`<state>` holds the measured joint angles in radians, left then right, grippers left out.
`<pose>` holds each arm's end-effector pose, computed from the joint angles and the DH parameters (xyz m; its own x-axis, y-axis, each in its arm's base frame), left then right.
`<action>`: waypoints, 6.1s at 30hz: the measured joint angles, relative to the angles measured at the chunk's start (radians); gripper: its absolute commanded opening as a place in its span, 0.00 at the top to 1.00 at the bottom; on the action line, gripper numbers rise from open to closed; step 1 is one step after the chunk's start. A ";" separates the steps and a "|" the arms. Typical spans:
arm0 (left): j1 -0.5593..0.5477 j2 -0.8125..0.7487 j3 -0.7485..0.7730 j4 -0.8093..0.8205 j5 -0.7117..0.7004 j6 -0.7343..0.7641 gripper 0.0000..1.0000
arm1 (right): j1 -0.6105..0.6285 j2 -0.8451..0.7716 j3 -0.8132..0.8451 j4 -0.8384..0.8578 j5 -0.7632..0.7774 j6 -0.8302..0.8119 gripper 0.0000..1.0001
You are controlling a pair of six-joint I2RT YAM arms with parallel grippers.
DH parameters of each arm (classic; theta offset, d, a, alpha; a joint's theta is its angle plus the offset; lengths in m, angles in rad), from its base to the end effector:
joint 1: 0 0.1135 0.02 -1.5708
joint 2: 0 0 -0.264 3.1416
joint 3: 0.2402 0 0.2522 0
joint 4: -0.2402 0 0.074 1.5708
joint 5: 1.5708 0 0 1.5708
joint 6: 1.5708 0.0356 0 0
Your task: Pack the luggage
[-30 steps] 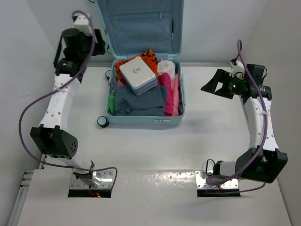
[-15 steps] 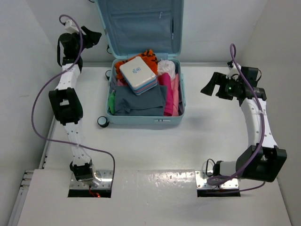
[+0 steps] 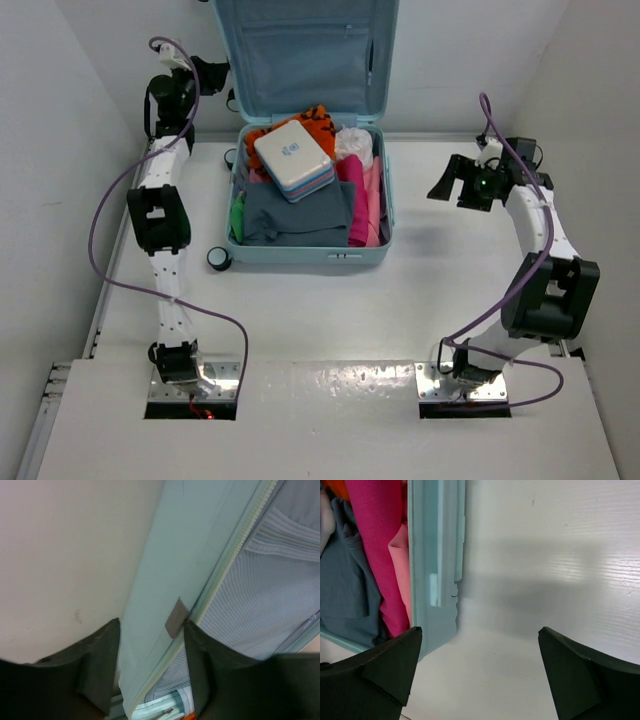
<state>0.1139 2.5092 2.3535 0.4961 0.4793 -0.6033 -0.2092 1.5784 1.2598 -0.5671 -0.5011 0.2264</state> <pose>0.5819 0.0500 0.3261 0.0853 -0.4970 -0.8636 0.4608 0.7882 -0.4080 0.3362 -0.0539 0.2763 -0.7640 0.3635 -0.5331 0.0578 0.8615 0.5045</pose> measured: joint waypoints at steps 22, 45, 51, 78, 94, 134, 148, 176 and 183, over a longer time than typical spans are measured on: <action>-0.091 -0.164 -0.154 -0.047 -0.116 0.169 0.39 | -0.018 0.009 -0.016 0.031 -0.026 0.005 0.03; -0.114 -0.151 -0.206 0.161 -0.386 0.253 1.00 | -0.017 0.083 0.006 0.058 -0.057 0.037 0.07; -0.045 -0.562 -0.773 0.246 -0.141 0.073 0.91 | -0.011 0.017 -0.113 0.056 -0.053 0.015 0.07; 0.103 -1.779 -1.246 -0.854 0.087 0.917 0.32 | -0.115 -0.172 -0.196 -0.083 -0.039 -0.094 0.07; -0.093 -0.417 -0.462 -0.897 -0.380 0.735 0.58 | 0.022 0.232 0.075 0.029 0.126 0.000 0.13; 0.299 -1.019 -1.526 -0.849 -0.045 -0.060 0.30 | 0.251 0.143 -0.266 0.411 -0.085 0.417 1.00; 0.229 -0.968 -1.617 -0.720 -0.048 -0.221 0.27 | 0.137 -0.016 -0.428 0.184 -0.187 0.264 0.69; 0.175 -0.763 -1.359 -0.915 -0.101 -0.082 0.22 | 0.125 0.648 0.149 0.727 -0.389 0.720 0.78; 0.173 -0.755 -1.352 -0.922 -0.110 -0.097 0.21 | 0.125 0.630 0.067 0.857 -0.380 0.754 1.00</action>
<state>0.2871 1.7538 1.0016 -0.4255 0.3695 -0.6998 -0.0845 2.2082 1.3266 0.2901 -0.8814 0.9802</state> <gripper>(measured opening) 0.789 0.162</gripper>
